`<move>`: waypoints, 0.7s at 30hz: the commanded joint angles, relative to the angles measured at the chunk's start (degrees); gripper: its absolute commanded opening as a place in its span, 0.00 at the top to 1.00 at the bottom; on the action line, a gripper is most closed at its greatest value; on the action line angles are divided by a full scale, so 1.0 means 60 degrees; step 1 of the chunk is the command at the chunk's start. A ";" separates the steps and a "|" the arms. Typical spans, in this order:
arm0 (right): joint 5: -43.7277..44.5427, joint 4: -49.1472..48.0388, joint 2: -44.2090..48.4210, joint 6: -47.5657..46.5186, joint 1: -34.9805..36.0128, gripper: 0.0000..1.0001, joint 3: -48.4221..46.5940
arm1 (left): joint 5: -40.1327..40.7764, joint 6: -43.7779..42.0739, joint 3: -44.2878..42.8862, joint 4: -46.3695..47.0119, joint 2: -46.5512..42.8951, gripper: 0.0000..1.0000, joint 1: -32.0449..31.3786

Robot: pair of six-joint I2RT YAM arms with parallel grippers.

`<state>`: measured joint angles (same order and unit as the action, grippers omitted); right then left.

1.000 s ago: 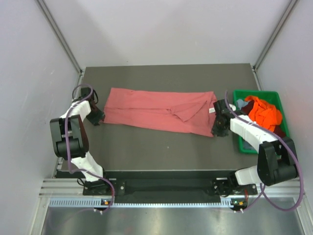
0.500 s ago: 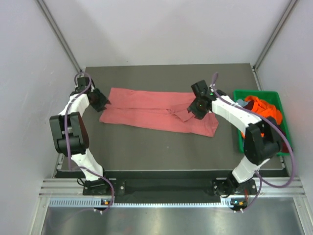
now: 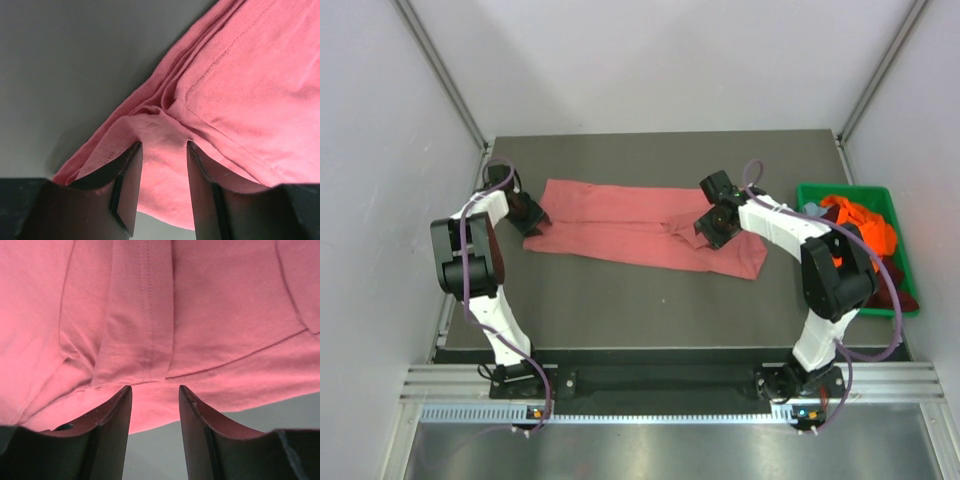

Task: Fold and stack the t-shirts
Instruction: Fold the tshirt

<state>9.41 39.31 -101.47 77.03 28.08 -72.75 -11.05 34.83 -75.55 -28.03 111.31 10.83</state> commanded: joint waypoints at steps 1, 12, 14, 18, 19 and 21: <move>-0.0030 -0.0633 -0.0256 0.0417 0.0023 0.57 0.0099 | 0.0376 0.0054 -0.0182 0.0043 0.0155 0.54 0.0011; 0.0014 -0.0853 -0.0724 0.0755 0.0038 0.57 0.0099 | 0.0435 0.0113 -0.0182 0.0043 -0.0050 0.54 0.0012; 0.0014 -0.0868 -0.0856 0.0842 0.0038 0.57 0.0084 | 0.0406 0.0171 -0.0168 0.0043 -0.0065 0.54 0.0011; 0.0057 -0.1014 -0.1032 0.0915 0.0067 0.58 0.0099 | 0.0421 0.0201 -0.0153 0.0072 -0.0094 0.54 0.0011; 0.0087 -0.1058 -0.1047 0.0916 0.0081 0.59 0.0113 | 0.0450 0.0216 -0.0153 0.0072 -0.0094 0.54 -0.0003; 0.0116 -0.1073 -0.1135 0.0974 0.0052 0.62 0.0099 | 0.0508 0.0201 -0.0138 0.0043 -0.0109 0.54 0.0011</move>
<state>9.04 33.78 -107.39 81.41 28.10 -72.38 -10.02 35.94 -75.57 -28.05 111.31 10.79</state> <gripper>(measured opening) 0.405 0.458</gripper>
